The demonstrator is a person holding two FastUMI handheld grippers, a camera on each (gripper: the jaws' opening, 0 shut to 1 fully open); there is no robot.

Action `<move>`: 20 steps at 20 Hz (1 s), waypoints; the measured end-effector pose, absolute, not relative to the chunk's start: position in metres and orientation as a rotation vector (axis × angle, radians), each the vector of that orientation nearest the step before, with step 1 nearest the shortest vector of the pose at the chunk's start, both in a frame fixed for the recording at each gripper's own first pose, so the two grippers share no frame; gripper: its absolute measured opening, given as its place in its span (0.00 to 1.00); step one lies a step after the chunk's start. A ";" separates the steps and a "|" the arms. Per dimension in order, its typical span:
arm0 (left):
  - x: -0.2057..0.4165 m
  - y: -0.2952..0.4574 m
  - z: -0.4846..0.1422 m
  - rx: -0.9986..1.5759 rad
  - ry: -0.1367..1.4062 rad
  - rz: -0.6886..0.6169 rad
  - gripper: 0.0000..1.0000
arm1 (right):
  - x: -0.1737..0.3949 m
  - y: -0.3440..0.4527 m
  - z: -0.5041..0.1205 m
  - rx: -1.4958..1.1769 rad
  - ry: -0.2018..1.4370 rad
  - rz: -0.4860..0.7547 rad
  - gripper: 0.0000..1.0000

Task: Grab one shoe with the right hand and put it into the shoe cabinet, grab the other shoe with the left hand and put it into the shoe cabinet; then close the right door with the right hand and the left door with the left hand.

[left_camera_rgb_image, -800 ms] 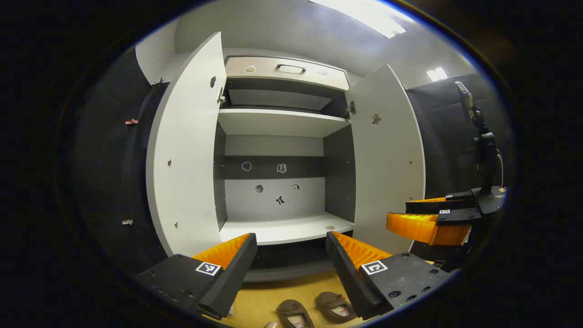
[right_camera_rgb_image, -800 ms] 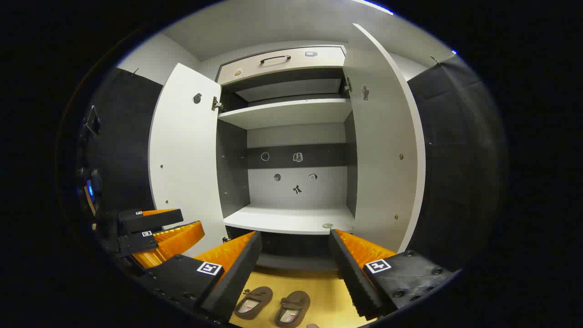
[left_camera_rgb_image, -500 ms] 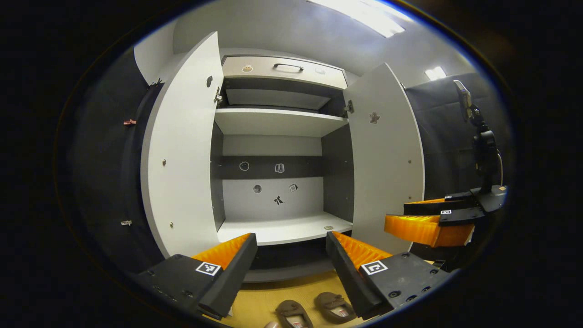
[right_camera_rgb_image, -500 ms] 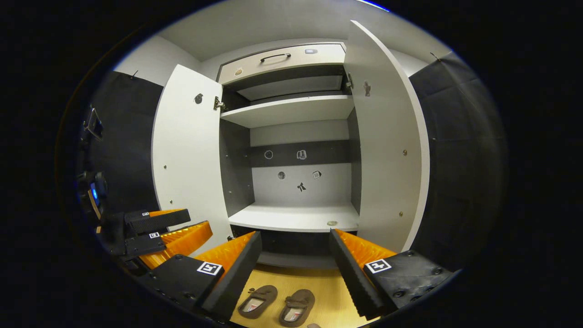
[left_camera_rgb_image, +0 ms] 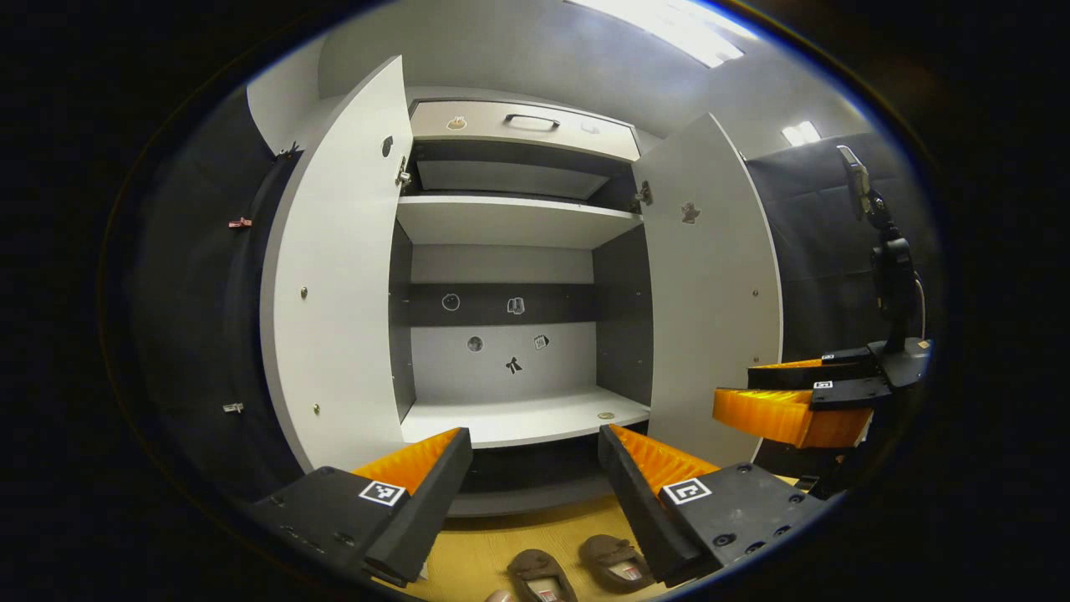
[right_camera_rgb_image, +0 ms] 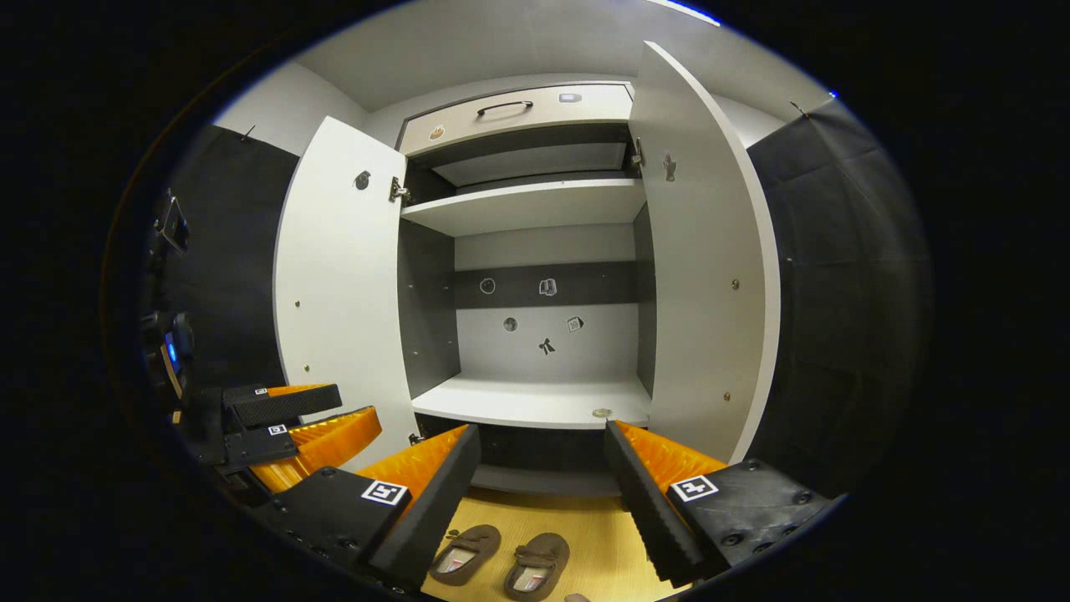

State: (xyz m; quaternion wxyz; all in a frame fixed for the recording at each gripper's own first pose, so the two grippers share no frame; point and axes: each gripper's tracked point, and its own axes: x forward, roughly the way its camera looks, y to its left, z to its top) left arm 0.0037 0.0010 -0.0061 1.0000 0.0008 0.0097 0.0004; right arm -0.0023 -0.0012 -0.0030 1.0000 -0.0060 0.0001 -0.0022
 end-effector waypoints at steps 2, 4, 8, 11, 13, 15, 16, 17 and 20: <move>0.002 0.004 -0.008 0.004 0.021 0.004 0.96 | -0.001 0.001 -0.006 -0.014 0.007 -0.002 0.98; 0.001 0.007 -0.007 0.001 0.016 0.007 0.96 | 0.000 0.003 -0.013 -0.009 0.022 -0.005 0.98; -0.004 0.022 -0.008 -0.002 0.005 0.030 0.96 | 0.004 0.010 -0.044 0.000 0.082 -0.011 0.98; -0.008 0.036 -0.008 0.010 -0.012 0.047 0.96 | 0.006 0.022 -0.071 0.004 0.128 -0.008 0.98; -0.011 0.041 -0.010 0.024 -0.013 0.040 0.96 | 0.007 0.031 -0.094 0.003 0.166 -0.008 0.98; -0.013 0.045 -0.013 0.031 -0.012 0.032 0.96 | 0.008 0.036 -0.125 0.003 0.225 -0.017 0.98; -0.014 0.047 -0.014 0.028 -0.014 0.029 0.96 | 0.008 0.039 -0.140 0.008 0.252 -0.020 0.98; -0.014 0.048 -0.017 0.020 -0.015 0.026 0.96 | 0.008 0.041 -0.158 0.012 0.281 -0.023 0.99; -0.014 0.056 -0.024 -0.007 -0.009 0.037 0.96 | 0.007 0.044 -0.214 0.020 0.397 -0.022 0.98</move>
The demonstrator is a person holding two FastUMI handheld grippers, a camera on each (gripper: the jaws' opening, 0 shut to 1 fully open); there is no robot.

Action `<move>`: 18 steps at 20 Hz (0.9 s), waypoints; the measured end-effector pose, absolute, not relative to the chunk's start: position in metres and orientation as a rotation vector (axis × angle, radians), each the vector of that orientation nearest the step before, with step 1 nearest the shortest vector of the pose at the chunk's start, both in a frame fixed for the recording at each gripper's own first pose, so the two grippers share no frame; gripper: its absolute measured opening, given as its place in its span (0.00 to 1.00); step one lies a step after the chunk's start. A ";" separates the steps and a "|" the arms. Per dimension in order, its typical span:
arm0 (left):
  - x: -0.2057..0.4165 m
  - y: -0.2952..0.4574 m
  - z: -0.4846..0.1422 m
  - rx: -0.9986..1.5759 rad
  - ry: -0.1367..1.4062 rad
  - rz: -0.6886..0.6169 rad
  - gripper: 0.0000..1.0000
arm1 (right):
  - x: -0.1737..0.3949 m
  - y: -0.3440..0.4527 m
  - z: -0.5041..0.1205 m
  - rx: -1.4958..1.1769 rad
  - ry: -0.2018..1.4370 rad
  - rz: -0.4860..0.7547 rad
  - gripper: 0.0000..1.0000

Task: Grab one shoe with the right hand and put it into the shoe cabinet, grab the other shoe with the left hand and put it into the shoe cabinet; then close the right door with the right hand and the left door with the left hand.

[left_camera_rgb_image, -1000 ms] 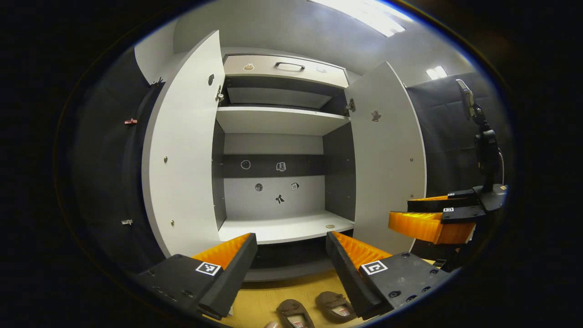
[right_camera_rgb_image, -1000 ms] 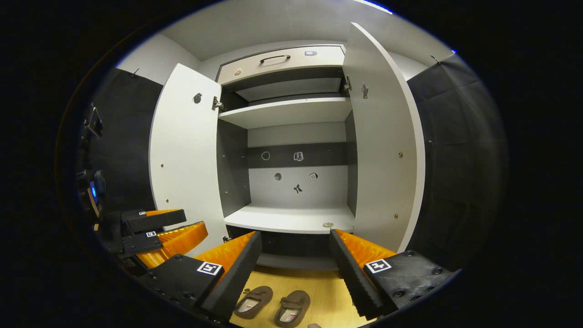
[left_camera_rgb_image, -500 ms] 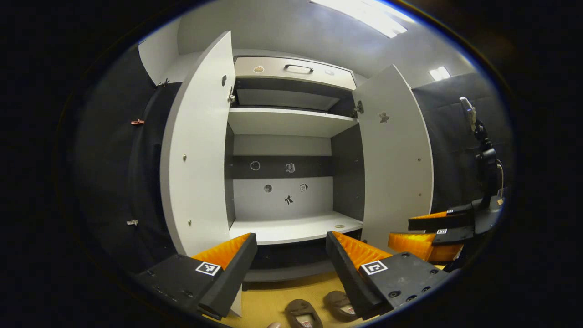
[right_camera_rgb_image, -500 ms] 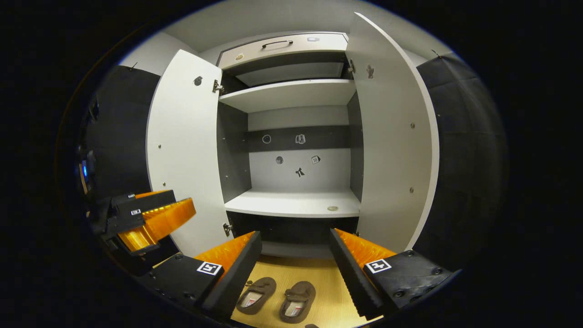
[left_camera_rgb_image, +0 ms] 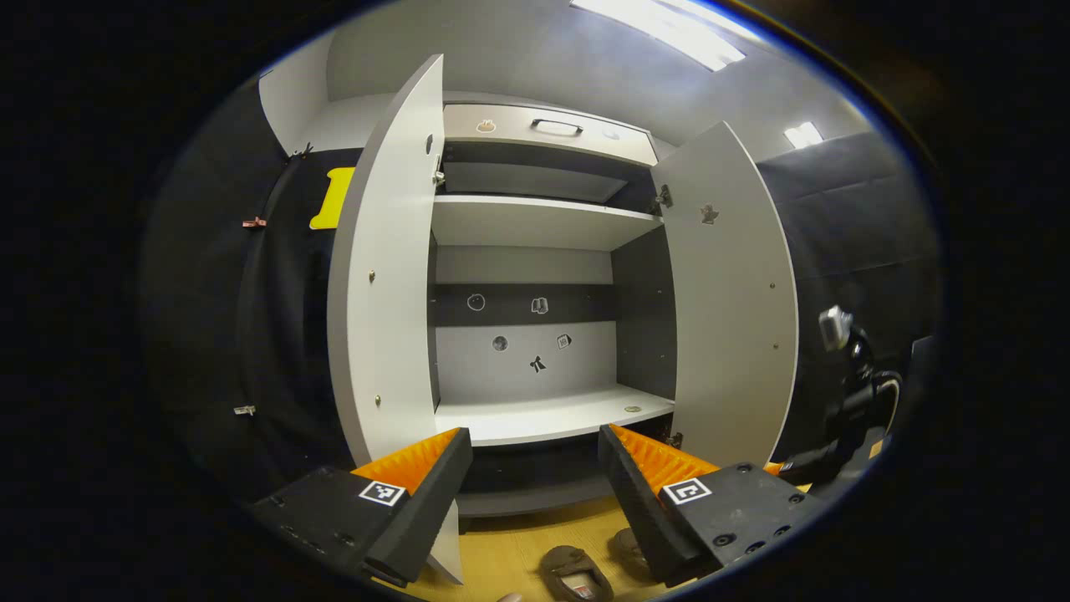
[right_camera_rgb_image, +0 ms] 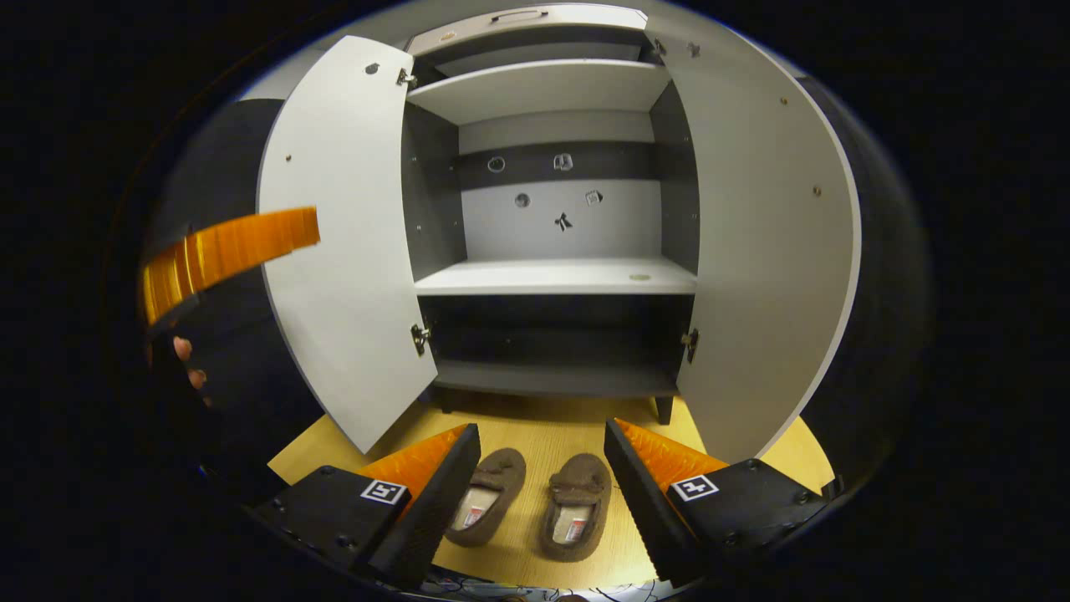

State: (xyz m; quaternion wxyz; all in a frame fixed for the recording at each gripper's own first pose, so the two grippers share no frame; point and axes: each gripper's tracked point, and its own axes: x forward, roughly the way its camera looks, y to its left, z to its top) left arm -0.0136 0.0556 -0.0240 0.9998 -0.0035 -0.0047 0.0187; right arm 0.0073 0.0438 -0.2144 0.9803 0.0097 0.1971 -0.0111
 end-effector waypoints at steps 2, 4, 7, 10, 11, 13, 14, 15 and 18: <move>-0.012 0.060 -0.024 -0.028 -0.019 0.050 0.96 | 0.005 0.042 -0.253 0.017 0.476 -0.026 0.99; -0.010 0.064 -0.026 -0.039 -0.019 0.063 0.96 | 0.003 0.044 -0.289 0.037 0.550 -0.020 0.99; -0.007 0.069 -0.030 -0.017 -0.007 0.090 0.96 | 0.001 0.043 -0.346 0.091 0.663 -0.022 0.87; -0.003 0.068 -0.032 0.001 -0.001 0.097 0.96 | 0.003 0.039 -0.395 0.119 0.756 -0.019 0.82; -0.001 0.067 -0.034 -0.001 0.003 0.095 0.96 | 0.006 0.036 -0.409 0.127 0.772 -0.026 0.79; 0.004 0.066 -0.038 -0.005 0.015 0.092 0.96 | 0.013 0.029 -0.423 0.130 0.781 -0.047 0.75; 0.006 0.066 -0.039 -0.006 0.018 0.092 0.96 | 0.020 0.029 -0.427 0.135 0.781 -0.046 0.64; 0.007 0.066 -0.041 -0.012 0.021 0.092 0.95 | 0.025 0.028 -0.430 0.130 0.777 -0.047 0.73; 0.012 0.066 -0.050 -0.032 0.038 0.090 0.95 | 0.038 0.023 -0.444 0.091 0.791 -0.048 0.59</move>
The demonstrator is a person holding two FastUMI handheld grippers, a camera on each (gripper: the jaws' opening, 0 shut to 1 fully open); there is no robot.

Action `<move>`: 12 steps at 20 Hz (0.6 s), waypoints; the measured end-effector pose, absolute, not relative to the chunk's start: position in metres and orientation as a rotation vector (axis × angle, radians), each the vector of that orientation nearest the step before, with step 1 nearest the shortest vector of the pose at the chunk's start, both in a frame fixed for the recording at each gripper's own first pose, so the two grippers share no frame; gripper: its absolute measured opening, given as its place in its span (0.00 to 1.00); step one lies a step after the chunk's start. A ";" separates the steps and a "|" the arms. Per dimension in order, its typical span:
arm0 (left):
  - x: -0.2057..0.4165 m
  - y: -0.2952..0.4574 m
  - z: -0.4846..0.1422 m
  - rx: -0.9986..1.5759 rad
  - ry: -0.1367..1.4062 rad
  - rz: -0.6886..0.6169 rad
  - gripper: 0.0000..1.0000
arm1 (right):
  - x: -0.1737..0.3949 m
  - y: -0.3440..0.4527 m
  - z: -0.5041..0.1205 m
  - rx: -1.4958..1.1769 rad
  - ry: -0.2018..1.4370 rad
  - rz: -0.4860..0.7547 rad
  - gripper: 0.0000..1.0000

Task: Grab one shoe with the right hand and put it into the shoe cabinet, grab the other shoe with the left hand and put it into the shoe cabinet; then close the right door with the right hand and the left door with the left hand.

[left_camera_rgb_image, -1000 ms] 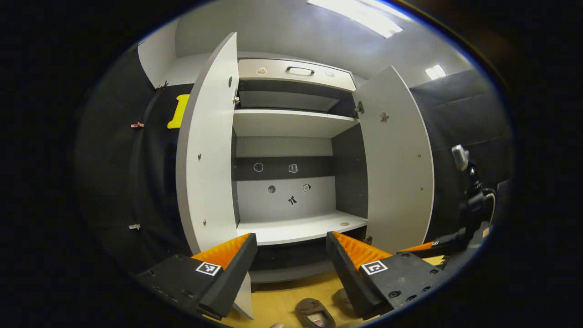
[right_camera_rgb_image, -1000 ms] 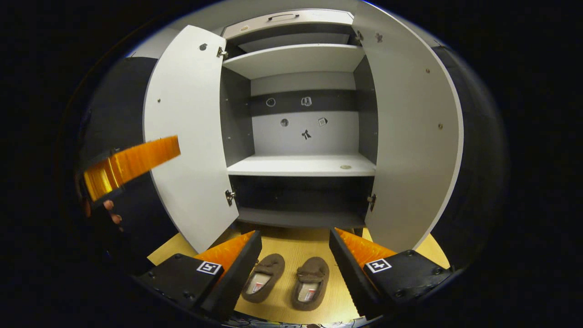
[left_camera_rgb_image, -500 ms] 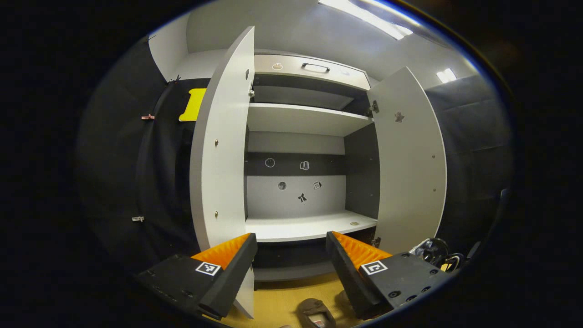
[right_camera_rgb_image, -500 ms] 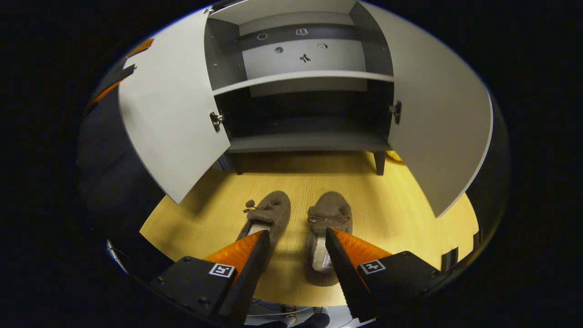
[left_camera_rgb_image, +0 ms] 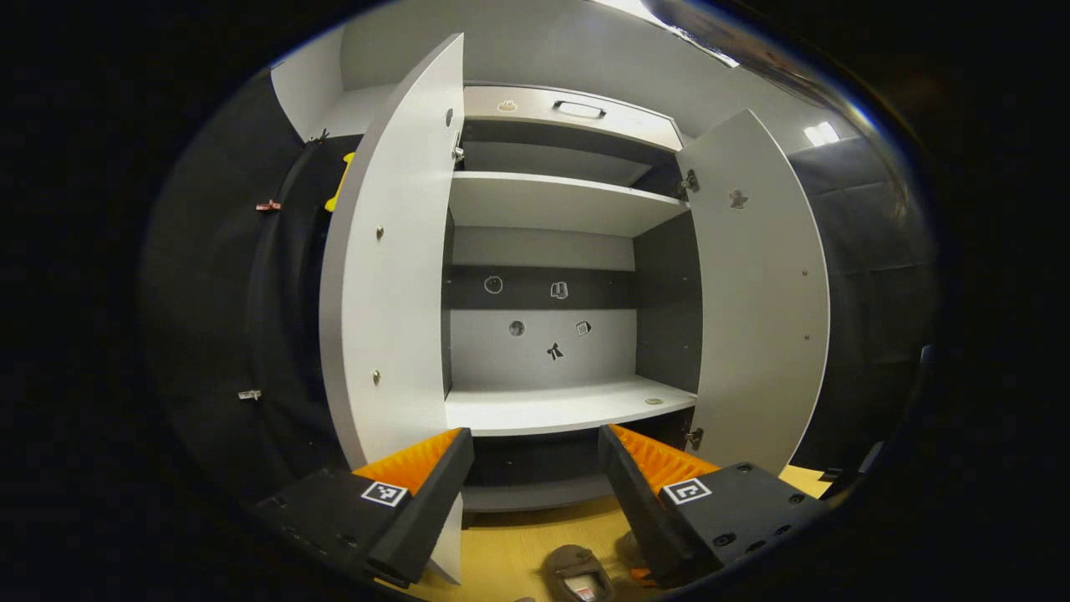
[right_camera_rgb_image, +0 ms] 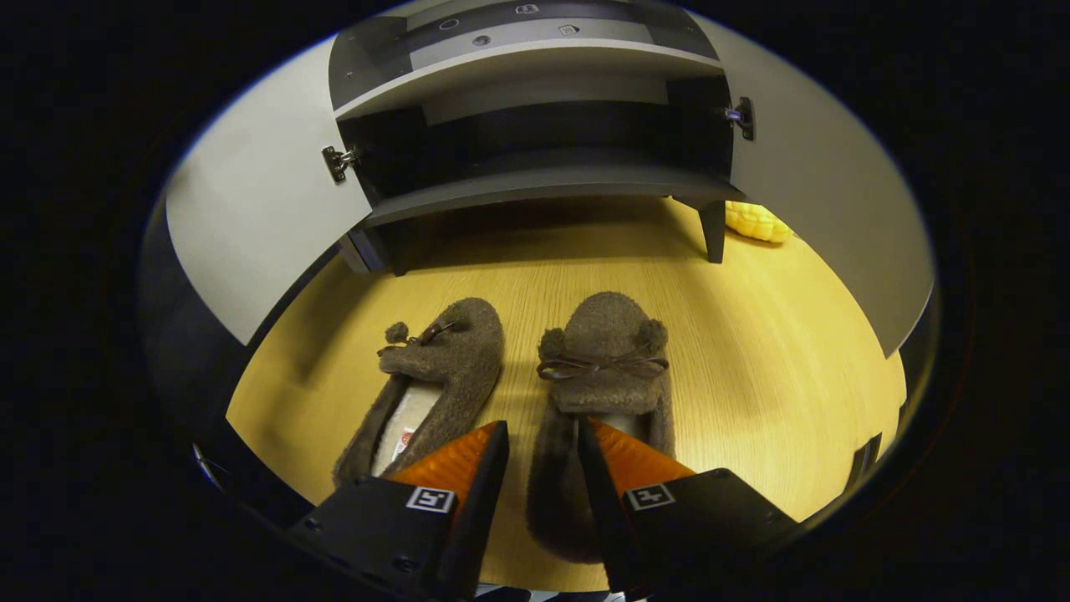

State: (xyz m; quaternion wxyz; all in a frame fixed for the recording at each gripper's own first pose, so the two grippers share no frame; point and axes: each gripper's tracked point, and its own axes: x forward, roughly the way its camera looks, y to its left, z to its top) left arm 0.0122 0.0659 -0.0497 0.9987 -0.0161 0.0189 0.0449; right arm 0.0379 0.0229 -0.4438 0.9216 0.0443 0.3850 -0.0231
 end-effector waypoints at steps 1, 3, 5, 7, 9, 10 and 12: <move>0.014 0.066 -0.053 -0.034 0.043 0.089 0.95 | 0.041 0.025 -0.447 0.092 0.799 -0.042 0.56; 0.016 0.067 -0.058 -0.023 0.057 0.092 0.95 | 0.048 0.026 -0.451 0.091 0.806 -0.039 0.56; 0.019 0.068 -0.062 -0.001 0.073 0.093 0.95 | 0.054 0.024 -0.455 0.077 0.811 -0.040 0.56; 0.023 0.069 -0.066 0.015 0.084 0.093 0.95 | 0.056 0.024 -0.457 0.072 0.822 -0.039 0.56; 0.027 0.070 -0.067 0.013 0.084 0.091 0.95 | 0.058 0.023 -0.458 0.073 0.827 -0.042 0.56; 0.029 0.069 -0.069 0.006 0.084 0.088 0.95 | 0.062 0.022 -0.461 0.072 0.829 -0.043 0.56; 0.034 0.070 -0.070 -0.007 0.086 0.086 0.95 | 0.065 0.014 -0.465 0.059 0.821 -0.067 0.34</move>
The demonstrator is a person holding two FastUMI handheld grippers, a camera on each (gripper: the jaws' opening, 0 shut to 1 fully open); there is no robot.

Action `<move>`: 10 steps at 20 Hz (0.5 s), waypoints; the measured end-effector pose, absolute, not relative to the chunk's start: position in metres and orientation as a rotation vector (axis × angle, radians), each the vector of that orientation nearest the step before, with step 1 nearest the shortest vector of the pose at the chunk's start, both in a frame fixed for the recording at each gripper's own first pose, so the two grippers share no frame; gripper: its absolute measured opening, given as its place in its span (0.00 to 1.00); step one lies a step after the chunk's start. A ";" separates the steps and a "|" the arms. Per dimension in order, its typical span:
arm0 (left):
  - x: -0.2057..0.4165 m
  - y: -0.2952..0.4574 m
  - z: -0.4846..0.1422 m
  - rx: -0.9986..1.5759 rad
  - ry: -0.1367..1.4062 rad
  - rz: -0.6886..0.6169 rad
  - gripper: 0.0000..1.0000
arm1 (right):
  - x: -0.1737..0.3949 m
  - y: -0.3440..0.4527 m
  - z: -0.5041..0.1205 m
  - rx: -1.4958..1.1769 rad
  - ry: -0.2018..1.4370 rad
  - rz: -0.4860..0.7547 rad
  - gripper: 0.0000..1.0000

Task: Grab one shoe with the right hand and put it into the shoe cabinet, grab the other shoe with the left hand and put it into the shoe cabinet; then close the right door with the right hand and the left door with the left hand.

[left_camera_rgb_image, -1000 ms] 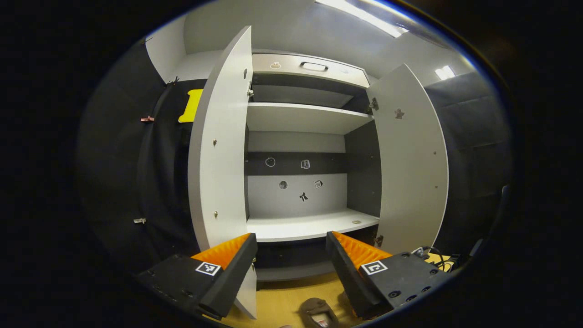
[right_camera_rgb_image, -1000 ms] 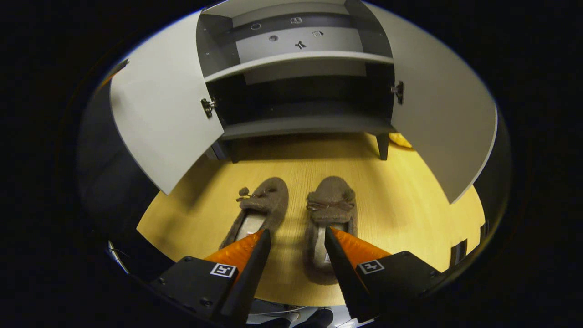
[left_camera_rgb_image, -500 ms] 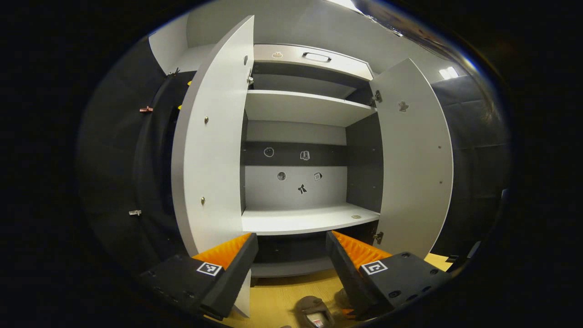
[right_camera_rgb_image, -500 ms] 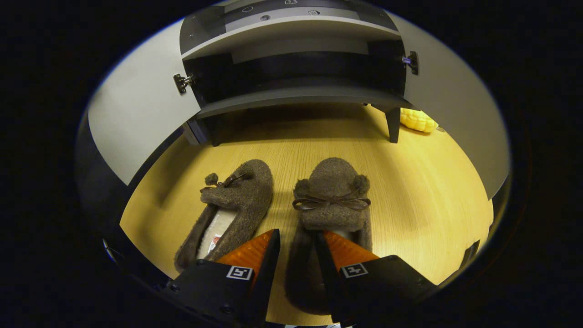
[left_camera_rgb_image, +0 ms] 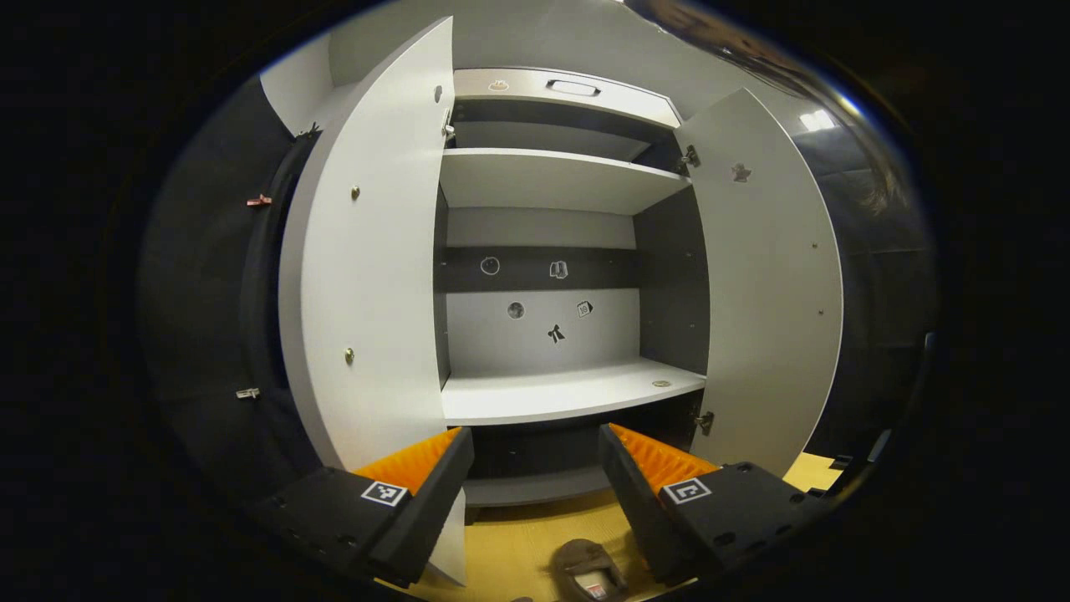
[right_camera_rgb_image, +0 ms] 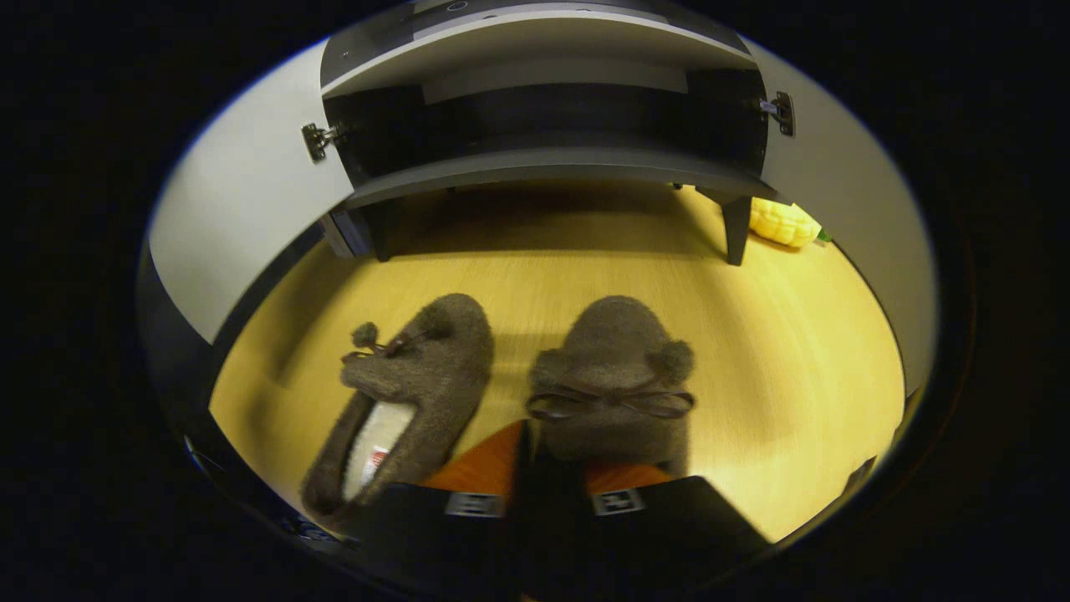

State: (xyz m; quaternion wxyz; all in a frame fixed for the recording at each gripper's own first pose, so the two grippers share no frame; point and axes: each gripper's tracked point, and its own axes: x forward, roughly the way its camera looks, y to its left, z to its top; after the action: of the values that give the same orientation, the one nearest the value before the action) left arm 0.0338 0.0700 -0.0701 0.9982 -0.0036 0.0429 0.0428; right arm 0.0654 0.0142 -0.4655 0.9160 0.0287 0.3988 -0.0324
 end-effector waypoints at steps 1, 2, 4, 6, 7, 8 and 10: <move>0.035 0.071 -0.071 -0.010 0.087 0.087 0.95 | 0.062 0.013 -0.460 0.062 0.832 -0.062 0.21; 0.037 0.071 -0.072 -0.012 0.089 0.087 0.95 | 0.063 0.014 -0.460 0.066 0.835 -0.059 0.22; 0.040 0.073 -0.075 -0.016 0.097 0.089 0.95 | 0.062 0.014 -0.459 0.059 0.839 -0.053 0.23; 0.042 0.073 -0.077 -0.020 0.102 0.089 0.95 | 0.062 0.015 -0.460 0.028 0.849 -0.031 0.22; 0.043 0.073 -0.077 -0.021 0.104 0.089 0.95 | 0.061 0.015 -0.460 0.018 0.853 -0.022 0.22; 0.044 0.073 -0.078 -0.021 0.106 0.090 0.95 | 0.062 0.010 -0.459 -0.006 0.855 -0.034 0.22; 0.045 0.073 -0.078 -0.016 0.108 0.091 0.95 | 0.064 0.009 -0.459 0.001 0.830 -0.044 0.05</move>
State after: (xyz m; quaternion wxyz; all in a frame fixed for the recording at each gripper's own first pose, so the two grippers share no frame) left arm 0.0448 0.0726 -0.0778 0.9975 -0.0082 0.0539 0.0454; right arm 0.0643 0.0087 -0.4590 0.9150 0.0005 0.4030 -0.0213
